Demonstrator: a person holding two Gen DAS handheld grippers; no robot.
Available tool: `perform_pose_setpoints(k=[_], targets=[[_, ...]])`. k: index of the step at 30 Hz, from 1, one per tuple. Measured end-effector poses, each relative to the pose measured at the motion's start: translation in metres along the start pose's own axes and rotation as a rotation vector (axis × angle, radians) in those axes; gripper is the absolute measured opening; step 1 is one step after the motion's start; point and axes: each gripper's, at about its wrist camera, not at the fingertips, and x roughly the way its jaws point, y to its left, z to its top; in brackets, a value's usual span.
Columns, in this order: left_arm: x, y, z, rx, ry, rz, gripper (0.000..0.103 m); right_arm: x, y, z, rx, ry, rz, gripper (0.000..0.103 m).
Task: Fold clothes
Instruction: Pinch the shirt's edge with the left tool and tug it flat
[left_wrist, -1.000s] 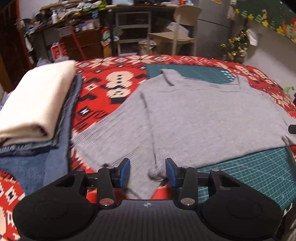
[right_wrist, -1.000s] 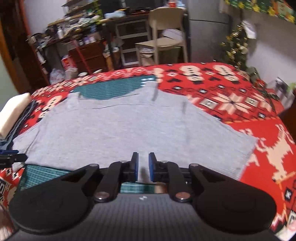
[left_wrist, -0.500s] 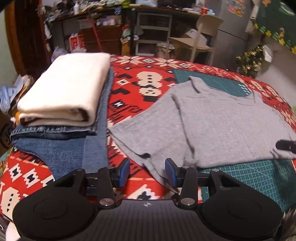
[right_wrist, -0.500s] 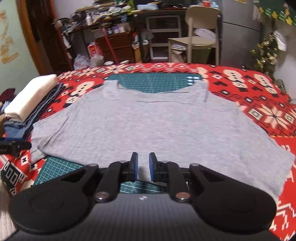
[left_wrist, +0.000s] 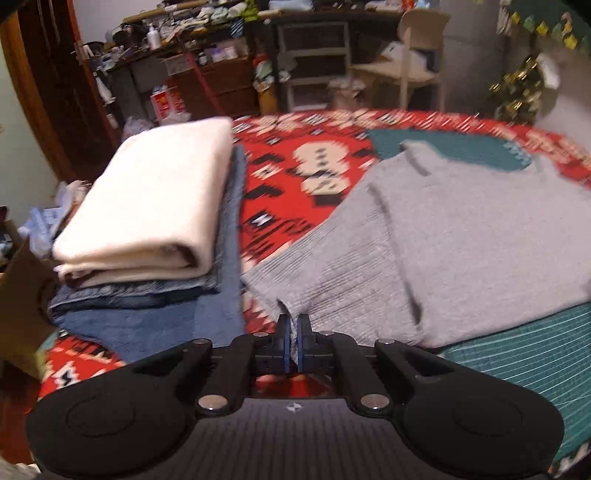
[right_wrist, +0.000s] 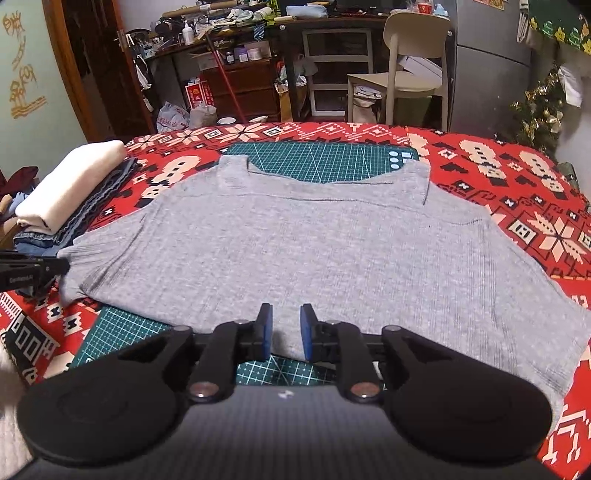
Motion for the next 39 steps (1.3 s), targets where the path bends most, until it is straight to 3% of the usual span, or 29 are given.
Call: perform_pose_setpoints(k=[4,9,13,18,20,22,23,26,32,33,34,39], targets=[[0.003,-0.003,-0.003,0.019,0.015,0.001,0.006,0.0,-0.004,-0.001,0.004,-0.001,0.004,0.019],[-0.003,0.006,0.0,-0.028,0.01,-0.029,0.032,-0.001,-0.01,-0.002,0.015,-0.009,-0.006,0.026],[-0.018,0.013,0.011,-0.052,-0.039,-0.058,0.033,-0.003,-0.014,-0.002,0.018,-0.011,-0.007,0.029],[-0.013,0.01,0.034,-0.003,-0.079,-0.05,0.033,-0.001,-0.017,-0.002,0.036,-0.01,0.003,0.03],[0.003,0.009,0.038,0.035,-0.048,-0.023,0.032,0.0,-0.017,-0.002,0.041,-0.009,0.007,0.03],[0.018,0.008,0.042,0.072,-0.017,0.005,0.02,0.001,-0.018,-0.003,0.047,-0.009,0.012,0.03],[0.025,0.007,0.044,0.091,-0.001,0.015,0.019,0.001,-0.018,-0.003,0.051,-0.009,0.014,0.03],[0.041,0.007,0.041,0.143,0.032,0.017,0.02,0.003,-0.021,-0.003,0.064,-0.006,0.017,0.03],[0.046,0.012,0.041,0.157,-0.002,-0.025,0.027,0.011,-0.024,-0.004,0.077,0.019,0.02,0.03],[0.046,0.013,0.041,0.158,-0.005,-0.034,0.022,0.012,-0.024,-0.004,0.077,0.021,0.02,0.03],[0.045,0.011,0.041,0.168,-0.006,-0.043,0.0,0.012,-0.024,-0.004,0.079,0.021,0.023,0.03],[0.03,0.001,0.046,0.206,-0.073,0.073,0.001,0.016,-0.024,-0.003,0.086,0.023,0.026,0.03]])
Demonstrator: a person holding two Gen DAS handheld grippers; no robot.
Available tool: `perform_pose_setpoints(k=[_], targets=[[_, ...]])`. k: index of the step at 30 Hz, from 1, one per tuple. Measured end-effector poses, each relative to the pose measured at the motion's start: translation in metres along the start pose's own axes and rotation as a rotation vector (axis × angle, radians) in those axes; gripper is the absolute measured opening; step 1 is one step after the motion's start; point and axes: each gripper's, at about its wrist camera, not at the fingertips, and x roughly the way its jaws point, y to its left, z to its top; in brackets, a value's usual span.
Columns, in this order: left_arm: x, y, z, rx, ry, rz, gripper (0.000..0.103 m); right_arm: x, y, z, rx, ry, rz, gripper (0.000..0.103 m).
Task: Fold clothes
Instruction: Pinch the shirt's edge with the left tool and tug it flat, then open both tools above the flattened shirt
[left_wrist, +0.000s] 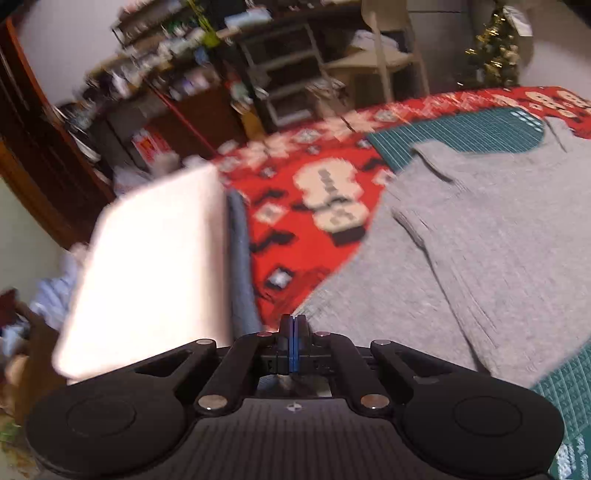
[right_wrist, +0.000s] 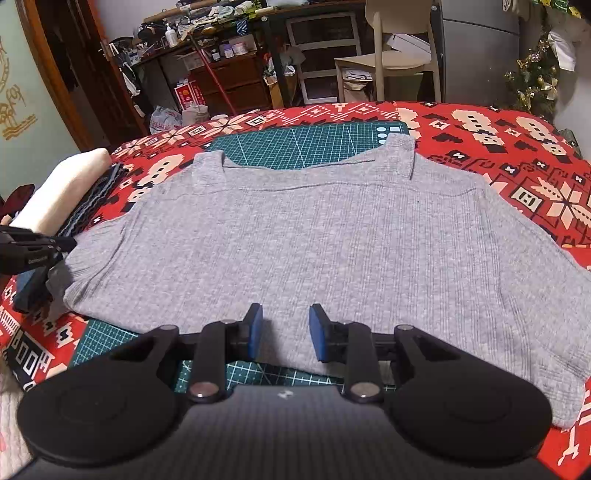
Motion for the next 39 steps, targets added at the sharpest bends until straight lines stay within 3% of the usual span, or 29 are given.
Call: perform_pose_setpoints(k=[4,9,12,17,21,25,28,33,39], targets=[[0.0,0.011,0.01,0.005,-0.001,0.085,0.001,0.001,0.001,0.002,0.0,-0.002,0.008,0.03],[0.017,0.0,0.007,0.065,0.053,0.101,0.004,0.001,0.003,0.005,0.0,-0.011,0.014,0.031],[0.02,-0.002,0.006,0.037,0.066,0.084,0.007,0.0,0.005,0.007,-0.003,-0.02,0.013,0.033],[0.001,0.019,0.011,-0.156,0.024,-0.023,0.033,-0.009,0.015,0.01,-0.062,-0.049,-0.002,0.059],[-0.026,0.029,0.008,-0.259,-0.01,-0.067,0.049,-0.01,0.029,0.014,-0.119,-0.042,-0.016,0.067],[-0.049,0.032,-0.006,-0.367,-0.008,-0.119,0.076,-0.012,0.044,0.016,-0.169,-0.077,-0.019,0.093],[-0.054,0.026,-0.02,-0.432,0.018,-0.109,0.079,-0.011,0.056,0.015,-0.213,-0.111,-0.05,0.102],[-0.047,0.015,-0.041,-0.554,0.056,-0.106,0.079,-0.005,0.063,0.008,-0.263,-0.182,-0.075,0.102],[-0.037,0.013,-0.045,-0.588,0.015,-0.12,0.079,0.008,0.062,0.001,-0.311,-0.137,-0.058,0.102]])
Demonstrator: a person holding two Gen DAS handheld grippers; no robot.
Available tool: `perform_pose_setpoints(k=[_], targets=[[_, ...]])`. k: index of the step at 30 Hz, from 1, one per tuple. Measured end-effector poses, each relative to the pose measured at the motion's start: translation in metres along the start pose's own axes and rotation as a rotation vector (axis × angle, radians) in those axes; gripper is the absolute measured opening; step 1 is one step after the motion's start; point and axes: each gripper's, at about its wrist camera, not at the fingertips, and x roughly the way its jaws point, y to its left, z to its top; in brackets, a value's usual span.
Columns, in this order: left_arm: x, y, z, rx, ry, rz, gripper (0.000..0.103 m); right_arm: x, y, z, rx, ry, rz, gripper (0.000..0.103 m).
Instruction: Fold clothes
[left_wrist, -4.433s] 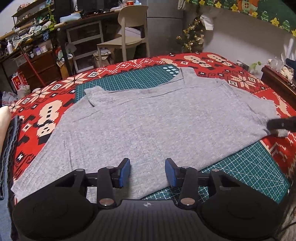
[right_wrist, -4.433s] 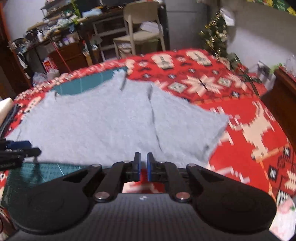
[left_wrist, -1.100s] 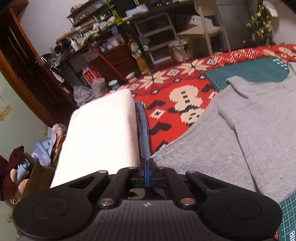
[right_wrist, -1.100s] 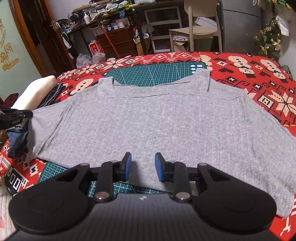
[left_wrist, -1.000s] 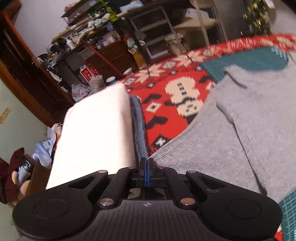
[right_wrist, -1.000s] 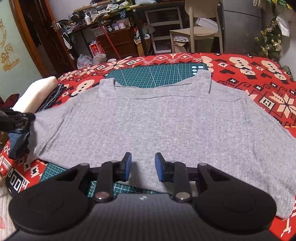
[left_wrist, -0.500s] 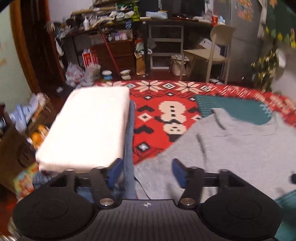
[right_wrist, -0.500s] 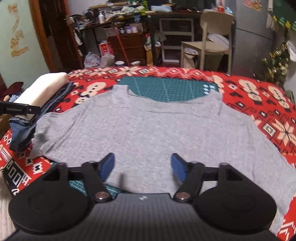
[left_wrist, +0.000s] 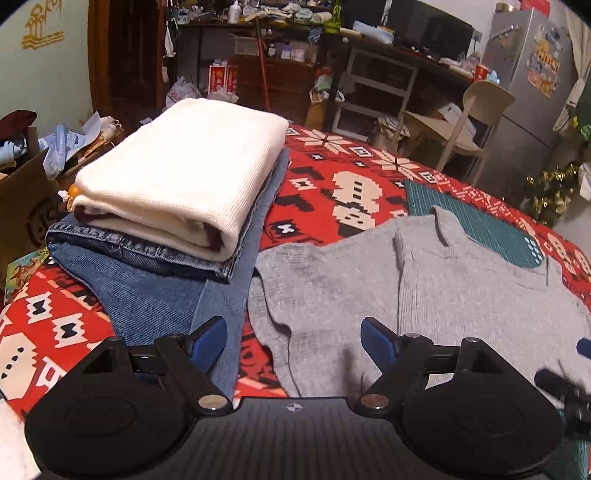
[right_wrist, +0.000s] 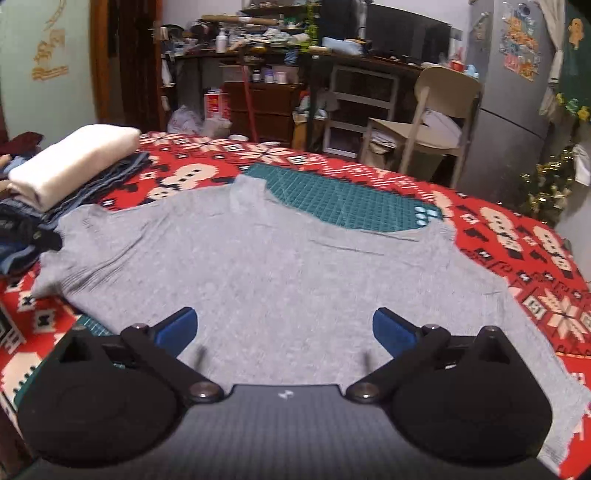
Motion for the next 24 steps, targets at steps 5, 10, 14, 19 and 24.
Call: perform_pose_setpoints(k=[5,10,14,19,24], targets=[[-0.002,-0.007,-0.003,0.011,0.016,-0.005,0.079,-0.002,-0.004,-0.004,0.027,-0.009,0.02,0.102],[0.0,-0.003,-0.011,-0.103,0.059,-0.122,0.076,-0.005,-0.011,-0.005,0.052,0.003,0.069,0.102],[0.007,0.01,-0.013,-0.25,0.07,-0.147,0.075,-0.006,-0.015,-0.007,0.076,0.011,0.087,0.102],[0.013,0.013,0.0,-0.29,0.089,-0.138,0.064,-0.01,-0.02,-0.01,0.096,0.016,0.091,0.102],[0.011,0.012,0.001,-0.247,0.063,-0.055,0.059,-0.012,-0.02,-0.01,0.086,0.012,0.102,0.102]])
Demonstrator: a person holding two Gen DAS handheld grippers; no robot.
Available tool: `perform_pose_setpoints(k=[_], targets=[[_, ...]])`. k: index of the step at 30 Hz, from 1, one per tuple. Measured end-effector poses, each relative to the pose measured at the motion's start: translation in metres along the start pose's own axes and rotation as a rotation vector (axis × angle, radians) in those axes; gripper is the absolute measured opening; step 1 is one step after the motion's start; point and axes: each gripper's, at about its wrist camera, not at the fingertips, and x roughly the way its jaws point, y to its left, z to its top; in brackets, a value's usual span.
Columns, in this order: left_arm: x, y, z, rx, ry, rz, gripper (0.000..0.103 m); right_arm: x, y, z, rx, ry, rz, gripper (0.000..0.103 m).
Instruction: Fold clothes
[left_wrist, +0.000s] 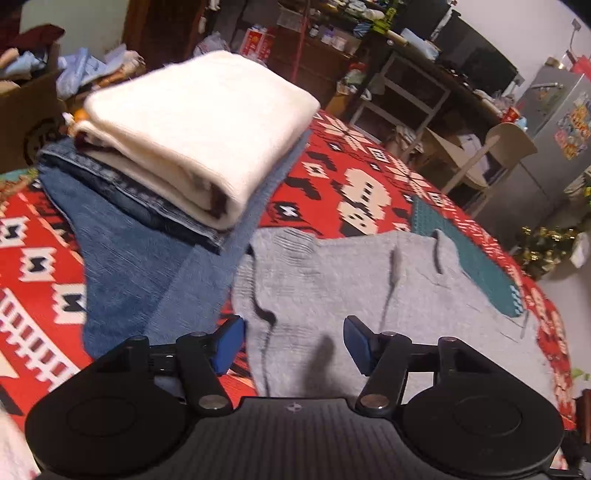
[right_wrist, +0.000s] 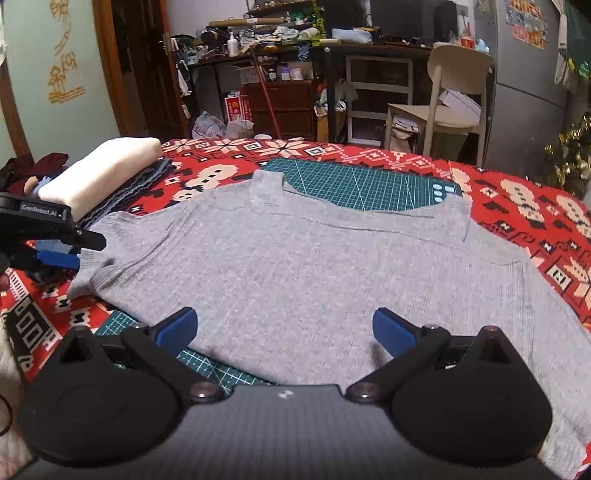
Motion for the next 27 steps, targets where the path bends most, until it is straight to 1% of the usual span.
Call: perform_pose_setpoints(k=[5,6,7,8,9,10,11,12,13,17,21,27], targets=[[0.004,-0.006,-0.001,0.061,-0.009,0.037,0.055,0.004,0.001,0.0,0.034,0.01,0.023,0.102],[0.005,-0.007,0.0,0.07,-0.007,0.041,0.05,0.005,0.003,0.0,0.027,0.011,0.031,0.102],[0.007,-0.006,0.001,0.054,-0.002,0.04,0.027,0.004,0.004,0.001,0.016,0.008,0.036,0.102],[0.008,-0.005,0.002,0.039,0.004,0.039,0.01,0.004,0.006,0.002,0.003,0.004,0.039,0.102],[0.009,-0.004,0.004,0.023,0.01,0.039,0.005,0.004,0.007,0.003,-0.001,-0.001,0.041,0.102],[0.01,-0.004,0.005,0.011,0.011,0.043,0.005,0.003,0.007,0.004,0.001,-0.006,0.042,0.102],[0.007,-0.007,0.005,0.019,-0.008,0.067,0.005,0.003,0.007,0.005,0.005,-0.01,0.042,0.102],[0.003,-0.013,0.005,0.05,-0.04,0.085,0.005,0.002,0.006,0.006,0.012,-0.013,0.042,0.102],[-0.002,-0.02,0.004,0.088,-0.068,0.087,0.004,0.001,0.005,0.006,0.018,-0.017,0.041,0.102],[-0.023,-0.056,0.0,0.249,-0.159,0.058,0.004,-0.003,-0.001,0.009,0.025,-0.035,0.034,0.102],[-0.033,-0.1,-0.009,0.415,-0.226,0.003,0.004,-0.014,-0.016,0.012,0.084,-0.06,0.027,0.102],[-0.024,-0.163,-0.036,0.61,-0.234,-0.125,0.004,-0.035,-0.053,0.011,0.203,-0.092,-0.026,0.102]])
